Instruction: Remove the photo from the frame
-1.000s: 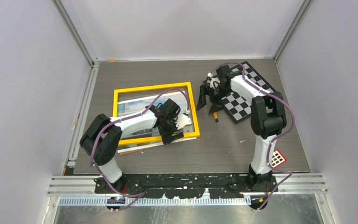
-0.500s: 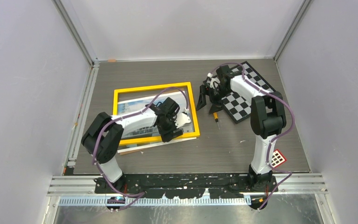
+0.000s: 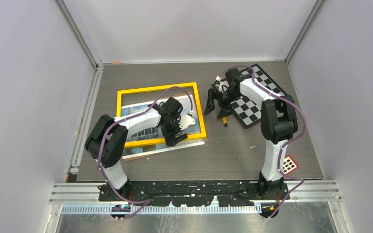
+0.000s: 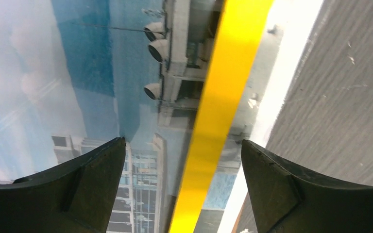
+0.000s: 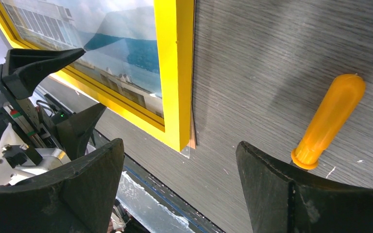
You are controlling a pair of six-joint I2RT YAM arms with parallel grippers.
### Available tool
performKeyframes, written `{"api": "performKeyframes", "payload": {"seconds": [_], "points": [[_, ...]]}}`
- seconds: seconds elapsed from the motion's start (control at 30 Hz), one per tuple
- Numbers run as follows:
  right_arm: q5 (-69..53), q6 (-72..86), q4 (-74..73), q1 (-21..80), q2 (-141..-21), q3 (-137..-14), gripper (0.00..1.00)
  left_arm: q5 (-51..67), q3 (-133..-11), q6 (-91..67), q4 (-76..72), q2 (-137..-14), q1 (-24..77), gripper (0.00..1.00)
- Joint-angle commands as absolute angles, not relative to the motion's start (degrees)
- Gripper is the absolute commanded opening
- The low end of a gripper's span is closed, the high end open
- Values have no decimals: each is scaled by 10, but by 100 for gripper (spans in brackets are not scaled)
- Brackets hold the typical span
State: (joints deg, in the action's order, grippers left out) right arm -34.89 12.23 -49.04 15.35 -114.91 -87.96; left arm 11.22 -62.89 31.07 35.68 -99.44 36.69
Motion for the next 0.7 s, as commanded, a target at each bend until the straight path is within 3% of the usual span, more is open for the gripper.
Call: {"api": "performKeyframes", "payload": {"seconds": [0.0, 0.4, 0.67], "points": [[-362, 124, -485, 153, -1149, -899, 88, 144, -628, 372, 415, -954, 366, 92], [-369, 130, -480, 154, -1155, -902, 88, 99, -582, 415, 413, -950, 366, 95], [-367, 125, -483, 154, -1149, -896, 88, 128, -612, 395, 425, -965, 343, 86]]}}
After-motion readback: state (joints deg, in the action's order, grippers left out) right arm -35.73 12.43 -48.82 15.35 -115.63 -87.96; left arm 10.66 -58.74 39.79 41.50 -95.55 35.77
